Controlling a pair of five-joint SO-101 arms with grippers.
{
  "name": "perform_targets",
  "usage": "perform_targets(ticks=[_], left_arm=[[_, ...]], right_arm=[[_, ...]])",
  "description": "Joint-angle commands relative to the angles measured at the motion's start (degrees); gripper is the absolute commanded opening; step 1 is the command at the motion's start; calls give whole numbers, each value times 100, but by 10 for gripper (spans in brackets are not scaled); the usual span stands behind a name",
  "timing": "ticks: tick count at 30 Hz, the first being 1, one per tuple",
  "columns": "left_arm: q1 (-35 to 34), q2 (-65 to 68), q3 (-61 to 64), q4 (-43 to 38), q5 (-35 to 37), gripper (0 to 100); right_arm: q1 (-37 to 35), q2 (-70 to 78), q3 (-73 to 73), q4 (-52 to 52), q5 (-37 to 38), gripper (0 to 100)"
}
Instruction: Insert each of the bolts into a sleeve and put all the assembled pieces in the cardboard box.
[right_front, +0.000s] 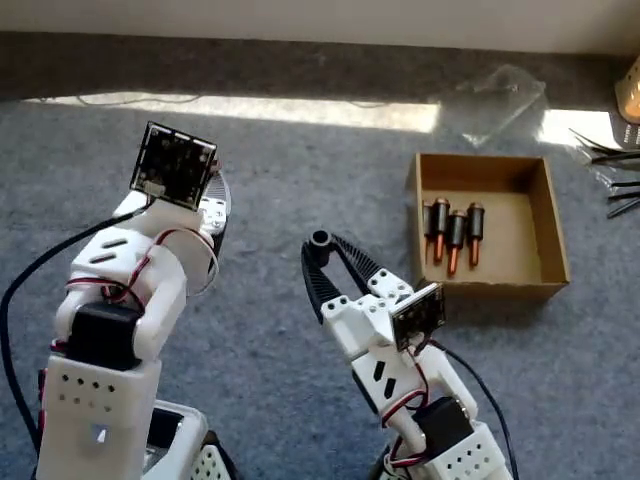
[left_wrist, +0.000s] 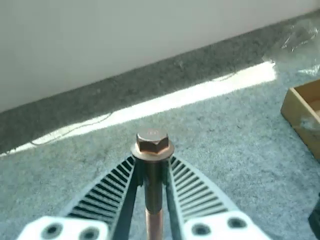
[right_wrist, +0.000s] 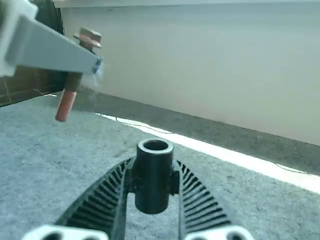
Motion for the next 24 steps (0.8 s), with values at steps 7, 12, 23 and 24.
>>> perform_targets(ticks=[7, 12, 23, 24], left_arm=[[831, -980, -40, -826, 826, 5], [1015, -1182, 365, -1459, 1196, 5], [1648, -2844, 1930, -2646, 1512, 5], [1675, -2932, 2009, -2716, 1512, 6]], right_arm=[[-22, -31, 848, 312, 149, 3], [-22, -22, 848, 321, 149, 3], [-22, -13, 848, 321, 149, 3], [-22, -4, 848, 321, 149, 3]])
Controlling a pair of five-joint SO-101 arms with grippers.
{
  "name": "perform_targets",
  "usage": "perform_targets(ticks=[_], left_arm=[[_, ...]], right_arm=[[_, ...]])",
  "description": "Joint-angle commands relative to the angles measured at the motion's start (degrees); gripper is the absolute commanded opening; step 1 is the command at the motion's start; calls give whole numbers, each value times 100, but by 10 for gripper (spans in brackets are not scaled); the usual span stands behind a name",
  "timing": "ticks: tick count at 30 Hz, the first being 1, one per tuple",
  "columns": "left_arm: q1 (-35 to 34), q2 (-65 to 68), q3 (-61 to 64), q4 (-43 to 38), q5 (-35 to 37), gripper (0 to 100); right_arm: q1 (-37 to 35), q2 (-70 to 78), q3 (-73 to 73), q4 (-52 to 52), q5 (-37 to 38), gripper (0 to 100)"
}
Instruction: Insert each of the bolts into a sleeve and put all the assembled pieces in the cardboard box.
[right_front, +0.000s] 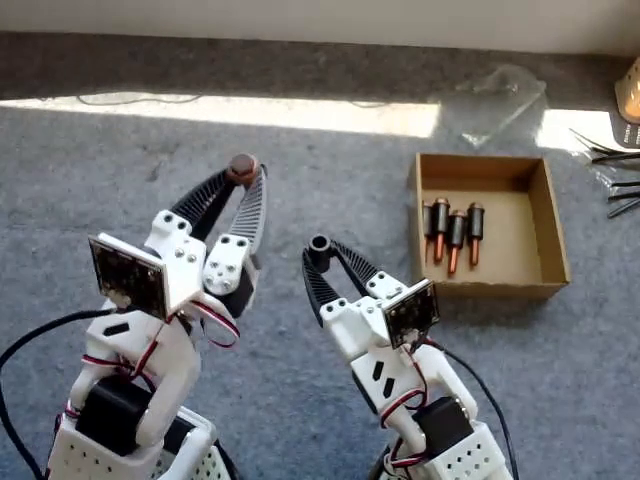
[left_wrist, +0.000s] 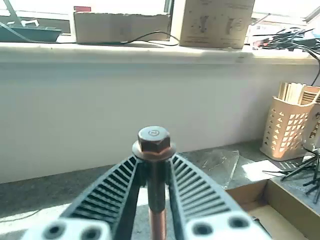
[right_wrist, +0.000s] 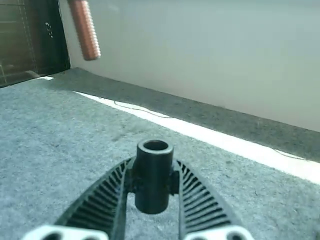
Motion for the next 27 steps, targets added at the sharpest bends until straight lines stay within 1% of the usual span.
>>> perform_targets(ticks=[1, 4, 6, 10, 13, 23, 27], left_arm=[[338, -558, 224, -466, 35, 6], [409, -567, 242, -571, 44, 6], [629, -567, 251, -554, 9, 6], [1244, -567, 268, -536, -879, 6], [1552, -567, 259, -352, -958, 6], [1604, -523, 620, -378, -958, 6], [1587, 136, 426, -387, -941, 6]], right_arm=[[-22, -13, 848, 13, 70, 3], [-40, -31, 848, 119, 70, 3], [-40, -31, 848, 127, 70, 3], [-40, -31, 848, 127, 79, 3], [-40, -13, 848, 127, 79, 3], [-13, -57, 848, 101, 79, 3], [-13, -57, 848, 101, 79, 3]])
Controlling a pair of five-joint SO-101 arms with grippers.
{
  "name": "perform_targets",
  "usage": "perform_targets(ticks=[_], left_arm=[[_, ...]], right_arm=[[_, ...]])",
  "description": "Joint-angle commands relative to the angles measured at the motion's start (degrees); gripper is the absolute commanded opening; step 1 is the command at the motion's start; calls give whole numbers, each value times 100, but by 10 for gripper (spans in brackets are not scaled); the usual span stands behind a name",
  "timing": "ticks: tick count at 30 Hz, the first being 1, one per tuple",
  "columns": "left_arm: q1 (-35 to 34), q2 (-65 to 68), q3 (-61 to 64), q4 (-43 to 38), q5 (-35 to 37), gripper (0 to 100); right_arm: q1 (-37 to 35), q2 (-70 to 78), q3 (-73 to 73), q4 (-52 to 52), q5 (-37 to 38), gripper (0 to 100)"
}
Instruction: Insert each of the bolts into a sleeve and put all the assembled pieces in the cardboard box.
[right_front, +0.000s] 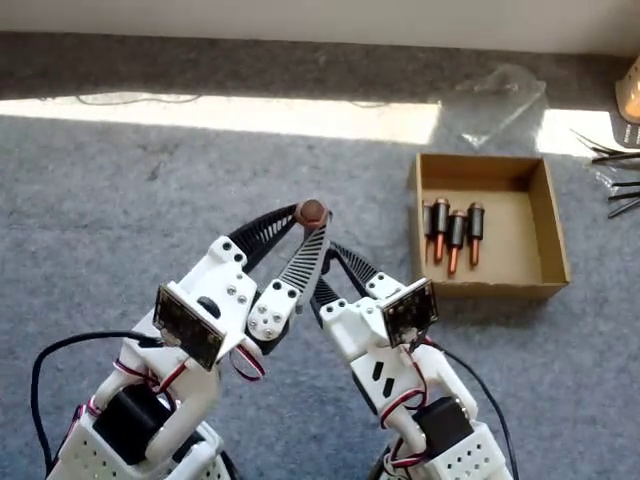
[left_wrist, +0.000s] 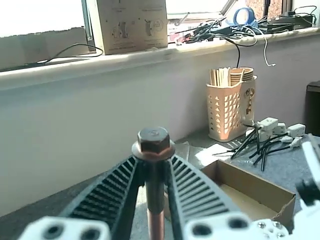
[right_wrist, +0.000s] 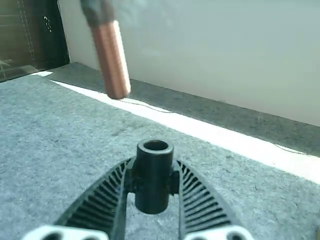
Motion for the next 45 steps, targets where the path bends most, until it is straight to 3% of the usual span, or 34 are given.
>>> perform_targets(ticks=[1, 18, 24, 45], left_arm=[[40, 787, -374, -44, -18, 6], [-664, 1376, -796, -237, 826, 6], [-646, 1376, -848, -316, 809, 6], [-303, 1402, -963, -536, 932, 6]], right_arm=[[-13, -57, 848, -22, 79, 3], [-4, -57, 848, -40, 79, 3], [-13, -40, 848, -549, 79, 3], [-31, -13, 848, -532, 79, 3]])
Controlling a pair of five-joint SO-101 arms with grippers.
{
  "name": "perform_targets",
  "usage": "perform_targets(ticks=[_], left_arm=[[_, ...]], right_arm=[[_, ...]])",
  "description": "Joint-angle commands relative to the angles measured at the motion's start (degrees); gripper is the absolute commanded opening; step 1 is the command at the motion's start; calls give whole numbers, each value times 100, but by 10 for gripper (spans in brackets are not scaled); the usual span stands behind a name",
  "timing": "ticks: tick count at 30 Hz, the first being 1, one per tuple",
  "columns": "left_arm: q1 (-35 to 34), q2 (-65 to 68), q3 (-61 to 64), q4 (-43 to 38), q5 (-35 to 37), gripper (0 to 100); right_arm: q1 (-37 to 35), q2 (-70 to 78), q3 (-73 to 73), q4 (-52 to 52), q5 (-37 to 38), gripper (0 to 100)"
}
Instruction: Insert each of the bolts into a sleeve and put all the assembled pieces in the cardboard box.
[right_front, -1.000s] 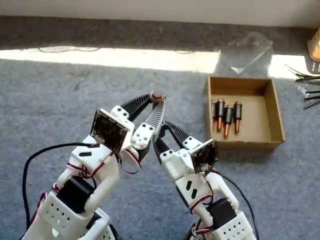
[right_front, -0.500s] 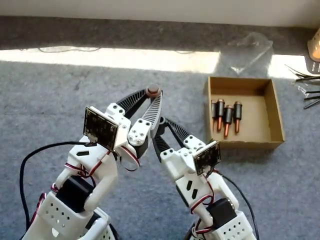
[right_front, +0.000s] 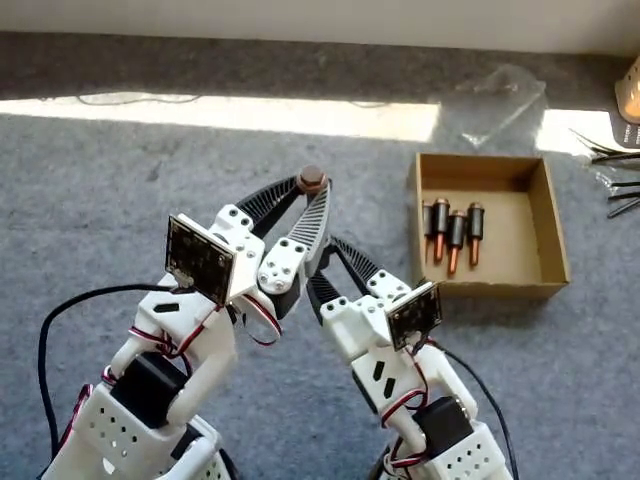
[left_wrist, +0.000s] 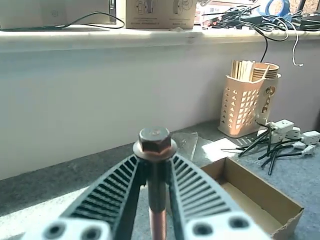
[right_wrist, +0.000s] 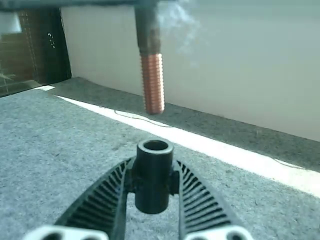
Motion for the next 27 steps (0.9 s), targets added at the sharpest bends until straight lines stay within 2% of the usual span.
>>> perform_targets(ticks=[1, 6, 13, 20, 27], left_arm=[[136, 13, -356, -149, 246, 6], [136, 48, -374, -123, 404, 6], [136, 936, -734, -123, 422, 6], [127, 892, -734, -88, 396, 6], [127, 901, -998, 378, 387, 6]], right_arm=[[-31, -13, 848, -198, 79, 3], [-31, -13, 848, -198, 79, 3], [-13, -13, 848, -198, 79, 3], [-13, -13, 848, -189, 79, 3], [-13, -13, 848, -189, 79, 3]])
